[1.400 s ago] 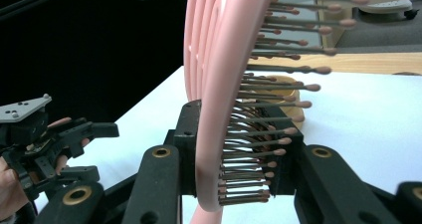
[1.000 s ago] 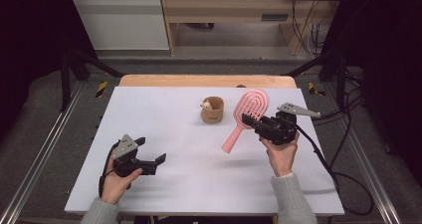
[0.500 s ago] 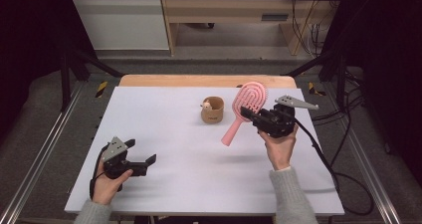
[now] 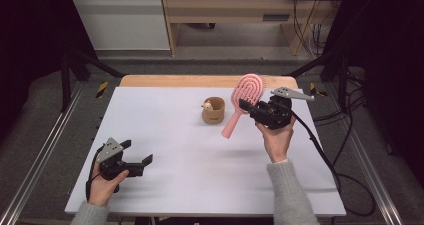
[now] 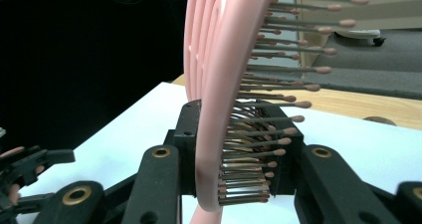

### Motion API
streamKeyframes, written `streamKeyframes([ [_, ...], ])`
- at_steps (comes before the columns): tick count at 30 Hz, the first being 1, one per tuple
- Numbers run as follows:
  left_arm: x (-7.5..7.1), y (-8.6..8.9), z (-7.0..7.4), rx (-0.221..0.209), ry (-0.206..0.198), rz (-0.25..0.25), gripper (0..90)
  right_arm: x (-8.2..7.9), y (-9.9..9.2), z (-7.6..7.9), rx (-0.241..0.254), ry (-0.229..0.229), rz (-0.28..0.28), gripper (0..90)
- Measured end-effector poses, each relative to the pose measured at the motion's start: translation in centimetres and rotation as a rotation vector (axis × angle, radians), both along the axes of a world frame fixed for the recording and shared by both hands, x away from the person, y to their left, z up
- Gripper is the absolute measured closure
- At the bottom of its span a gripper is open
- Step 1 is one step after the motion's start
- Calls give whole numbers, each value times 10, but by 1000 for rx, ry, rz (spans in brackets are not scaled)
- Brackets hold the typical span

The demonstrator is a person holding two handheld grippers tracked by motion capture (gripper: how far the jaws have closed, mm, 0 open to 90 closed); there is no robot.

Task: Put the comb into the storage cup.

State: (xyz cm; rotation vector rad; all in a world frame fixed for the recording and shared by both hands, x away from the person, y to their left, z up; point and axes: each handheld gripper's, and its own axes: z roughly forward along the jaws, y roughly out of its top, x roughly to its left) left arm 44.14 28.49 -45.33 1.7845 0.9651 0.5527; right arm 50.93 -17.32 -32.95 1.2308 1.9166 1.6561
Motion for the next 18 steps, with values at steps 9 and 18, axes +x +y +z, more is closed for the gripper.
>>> streamKeyframes([
  [9, 1, 1, -1, 1, 1, 1, 0, 13, 5, 7, -23, -11, -31, 660],
  [18, 1, 1, -2, -1, 1, 1, 0, 25, 8, 14, -35, -21, -59, 659],
])
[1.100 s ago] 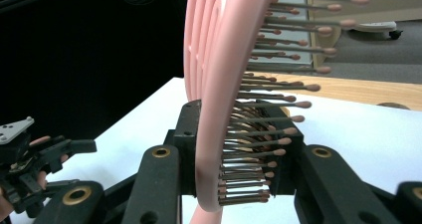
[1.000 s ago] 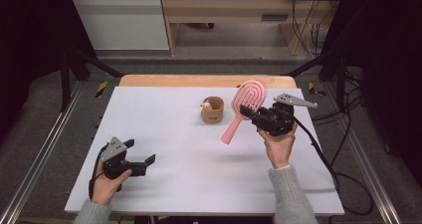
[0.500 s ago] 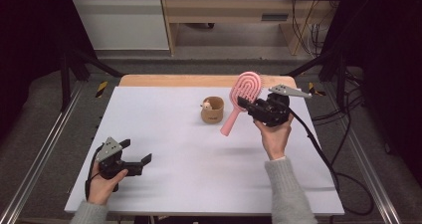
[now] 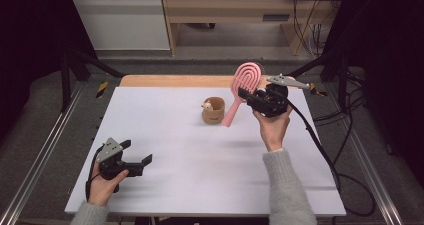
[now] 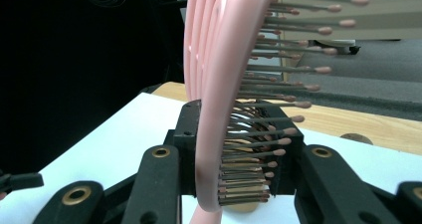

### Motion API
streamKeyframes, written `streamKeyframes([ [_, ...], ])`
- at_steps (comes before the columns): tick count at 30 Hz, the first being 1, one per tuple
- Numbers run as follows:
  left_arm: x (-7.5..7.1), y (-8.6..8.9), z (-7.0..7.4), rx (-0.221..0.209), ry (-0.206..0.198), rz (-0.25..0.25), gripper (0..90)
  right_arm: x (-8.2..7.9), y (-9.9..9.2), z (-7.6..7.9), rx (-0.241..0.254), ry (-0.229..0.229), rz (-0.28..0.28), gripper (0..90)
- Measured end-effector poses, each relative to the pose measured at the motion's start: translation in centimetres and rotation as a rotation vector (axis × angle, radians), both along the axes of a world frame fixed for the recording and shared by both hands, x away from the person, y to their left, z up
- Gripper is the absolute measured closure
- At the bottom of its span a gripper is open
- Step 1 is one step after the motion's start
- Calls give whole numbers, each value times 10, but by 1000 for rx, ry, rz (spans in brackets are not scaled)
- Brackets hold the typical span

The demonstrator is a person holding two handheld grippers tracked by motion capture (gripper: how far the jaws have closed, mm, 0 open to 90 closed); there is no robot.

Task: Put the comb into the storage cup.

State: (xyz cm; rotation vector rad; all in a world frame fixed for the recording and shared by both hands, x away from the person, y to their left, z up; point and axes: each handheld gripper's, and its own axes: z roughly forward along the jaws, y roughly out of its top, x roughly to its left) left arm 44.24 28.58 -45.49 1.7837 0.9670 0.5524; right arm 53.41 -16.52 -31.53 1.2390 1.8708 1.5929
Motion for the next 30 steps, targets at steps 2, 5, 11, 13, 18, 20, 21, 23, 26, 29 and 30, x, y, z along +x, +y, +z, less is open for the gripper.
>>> streamKeyframes([
  [2, 0, 0, 0, 0, 0, 0, 0, 3, 1, 2, -3, -1, -6, 660],
  [5, 0, 0, 0, 1, 1, -1, 0, 6, 3, 5, -12, -8, -15, 659],
  [11, 0, 0, -1, 2, 4, -4, 0, 14, 8, 8, -25, -14, -24, 659],
  [13, 0, 0, -1, -1, 2, -4, 0, 16, 10, 9, -27, -13, -29, 659],
  [18, 1, 0, -1, 1, 2, -5, 0, 22, 13, 9, -33, -15, -39, 659],
  [20, 1, 0, -1, -1, 2, -4, 0, 24, 14, 9, -33, -13, -43, 659],
  [21, 1, 0, -1, 0, 2, -4, 0, 25, 14, 9, -35, -12, -46, 659],
  [23, 1, 1, -1, -1, 1, -3, 0, 27, 15, 9, -37, -12, -51, 659],
  [26, 1, 1, -1, 0, 2, -4, 0, 30, 15, 9, -35, -12, -56, 658],
  [29, 1, 1, -1, -2, 1, -3, 0, 32, 16, 10, -38, -14, -57, 658],
  [30, 1, 1, -1, 0, 1, -3, 0, 33, 17, 10, -36, -13, -56, 658],
])
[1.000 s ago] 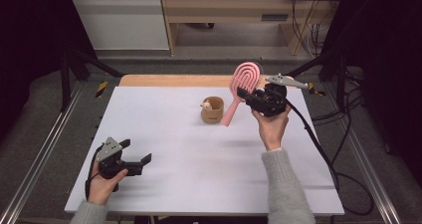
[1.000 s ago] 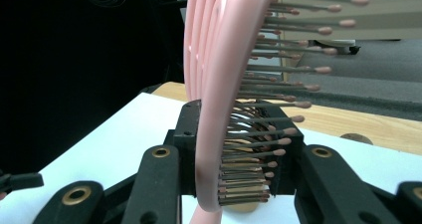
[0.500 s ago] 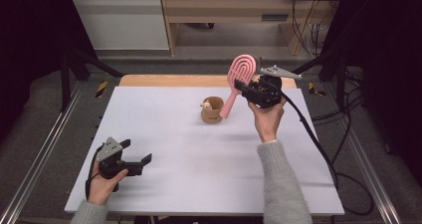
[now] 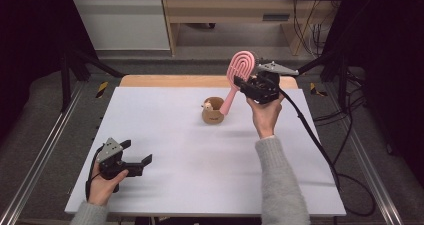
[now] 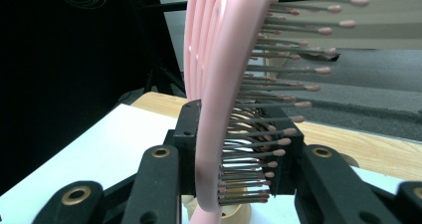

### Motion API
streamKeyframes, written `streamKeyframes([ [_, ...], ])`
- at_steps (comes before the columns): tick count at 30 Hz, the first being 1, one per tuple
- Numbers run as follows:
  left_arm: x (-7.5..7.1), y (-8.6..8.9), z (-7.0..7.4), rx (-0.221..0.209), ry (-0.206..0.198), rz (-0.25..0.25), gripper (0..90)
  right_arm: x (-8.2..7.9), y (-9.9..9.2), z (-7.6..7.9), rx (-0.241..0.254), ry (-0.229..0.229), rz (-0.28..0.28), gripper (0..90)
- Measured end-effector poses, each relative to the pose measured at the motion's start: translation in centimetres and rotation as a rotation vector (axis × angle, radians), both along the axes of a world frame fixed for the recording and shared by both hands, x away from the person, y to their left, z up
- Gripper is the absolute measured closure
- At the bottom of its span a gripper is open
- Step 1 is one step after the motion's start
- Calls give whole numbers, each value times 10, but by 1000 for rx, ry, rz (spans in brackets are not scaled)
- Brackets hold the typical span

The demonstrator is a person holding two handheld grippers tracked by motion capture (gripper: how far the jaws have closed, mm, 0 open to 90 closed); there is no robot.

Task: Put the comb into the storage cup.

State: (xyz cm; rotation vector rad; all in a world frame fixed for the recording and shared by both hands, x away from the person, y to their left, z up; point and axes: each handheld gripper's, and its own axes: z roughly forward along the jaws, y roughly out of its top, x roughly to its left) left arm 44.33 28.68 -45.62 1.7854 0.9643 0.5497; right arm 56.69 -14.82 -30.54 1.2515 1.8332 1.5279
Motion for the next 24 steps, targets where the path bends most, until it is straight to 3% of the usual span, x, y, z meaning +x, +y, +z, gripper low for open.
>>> streamKeyframes([
  [24, 0, 2, -1, 0, -5, 3, 0, 24, 12, 4, -11, 0, -27, 657],
])
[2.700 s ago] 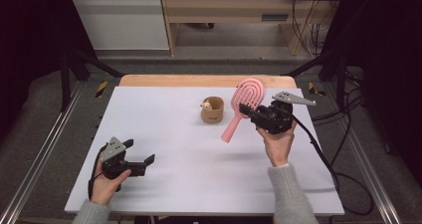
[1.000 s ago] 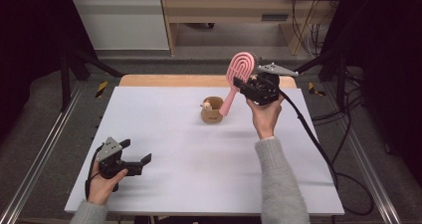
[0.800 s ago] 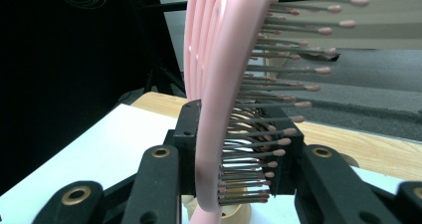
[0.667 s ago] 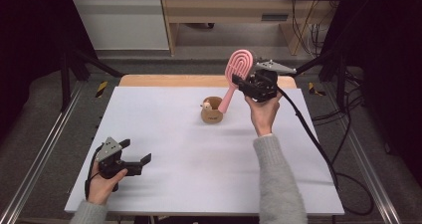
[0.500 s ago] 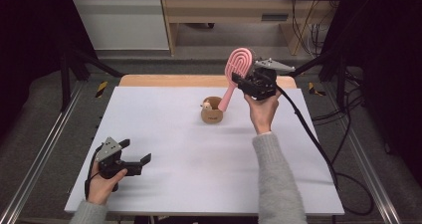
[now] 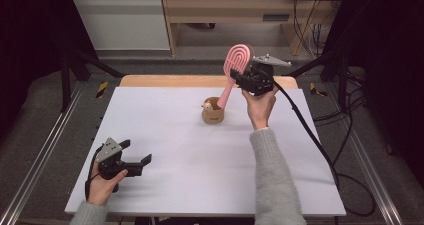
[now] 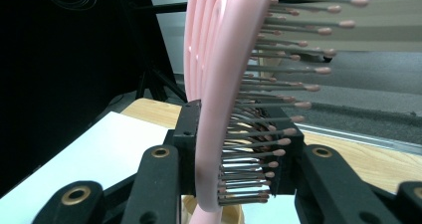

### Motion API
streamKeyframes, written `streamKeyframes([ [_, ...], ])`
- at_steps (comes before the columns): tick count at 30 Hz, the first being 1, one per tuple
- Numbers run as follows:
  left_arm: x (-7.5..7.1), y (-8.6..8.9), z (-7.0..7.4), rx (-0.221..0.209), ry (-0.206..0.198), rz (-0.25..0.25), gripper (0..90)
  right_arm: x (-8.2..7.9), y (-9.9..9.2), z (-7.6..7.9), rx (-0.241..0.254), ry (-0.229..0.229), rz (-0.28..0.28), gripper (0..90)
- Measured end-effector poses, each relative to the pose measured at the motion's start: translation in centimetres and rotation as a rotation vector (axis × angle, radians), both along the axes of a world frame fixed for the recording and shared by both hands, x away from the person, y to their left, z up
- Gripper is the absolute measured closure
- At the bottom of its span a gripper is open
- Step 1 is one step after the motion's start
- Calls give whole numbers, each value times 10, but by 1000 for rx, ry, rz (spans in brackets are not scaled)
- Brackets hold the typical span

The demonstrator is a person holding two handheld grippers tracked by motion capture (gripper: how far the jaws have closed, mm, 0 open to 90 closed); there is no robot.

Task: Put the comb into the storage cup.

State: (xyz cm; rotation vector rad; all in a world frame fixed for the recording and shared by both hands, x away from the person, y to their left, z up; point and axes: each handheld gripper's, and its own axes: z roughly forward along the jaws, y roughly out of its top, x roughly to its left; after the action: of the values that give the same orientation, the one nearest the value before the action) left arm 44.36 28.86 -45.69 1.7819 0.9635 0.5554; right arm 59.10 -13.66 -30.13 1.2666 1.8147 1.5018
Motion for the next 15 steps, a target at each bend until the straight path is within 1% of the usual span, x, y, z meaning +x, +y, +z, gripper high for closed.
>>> streamKeyframes([
  [15, 0, 0, 0, 0, 0, -1, 0, 14, 10, -5, -6, 8, -18, 657],
])
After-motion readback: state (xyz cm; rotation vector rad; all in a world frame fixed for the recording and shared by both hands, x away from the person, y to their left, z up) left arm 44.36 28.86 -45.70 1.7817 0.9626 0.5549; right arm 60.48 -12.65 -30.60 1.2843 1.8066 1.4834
